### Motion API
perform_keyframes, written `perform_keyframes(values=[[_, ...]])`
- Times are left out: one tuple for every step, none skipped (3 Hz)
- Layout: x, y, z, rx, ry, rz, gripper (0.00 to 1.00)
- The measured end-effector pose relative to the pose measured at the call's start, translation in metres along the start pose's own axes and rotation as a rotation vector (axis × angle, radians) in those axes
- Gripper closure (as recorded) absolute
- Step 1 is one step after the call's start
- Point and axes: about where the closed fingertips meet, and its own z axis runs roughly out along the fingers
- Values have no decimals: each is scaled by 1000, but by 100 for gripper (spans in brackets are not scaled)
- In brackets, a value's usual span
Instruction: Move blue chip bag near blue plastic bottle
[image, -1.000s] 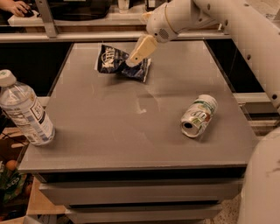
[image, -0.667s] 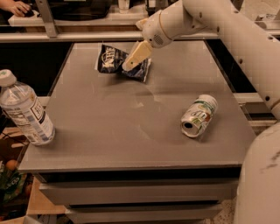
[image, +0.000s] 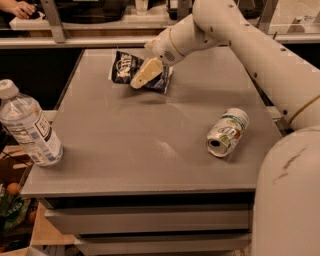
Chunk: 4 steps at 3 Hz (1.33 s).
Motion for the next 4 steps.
perform_keyframes(values=[[9,4,10,-23,15,20,39],[15,6,11,-33,33,28,64],[12,6,2,-32,59,6,85],[-4,12,-12,-49,74,-53,100]])
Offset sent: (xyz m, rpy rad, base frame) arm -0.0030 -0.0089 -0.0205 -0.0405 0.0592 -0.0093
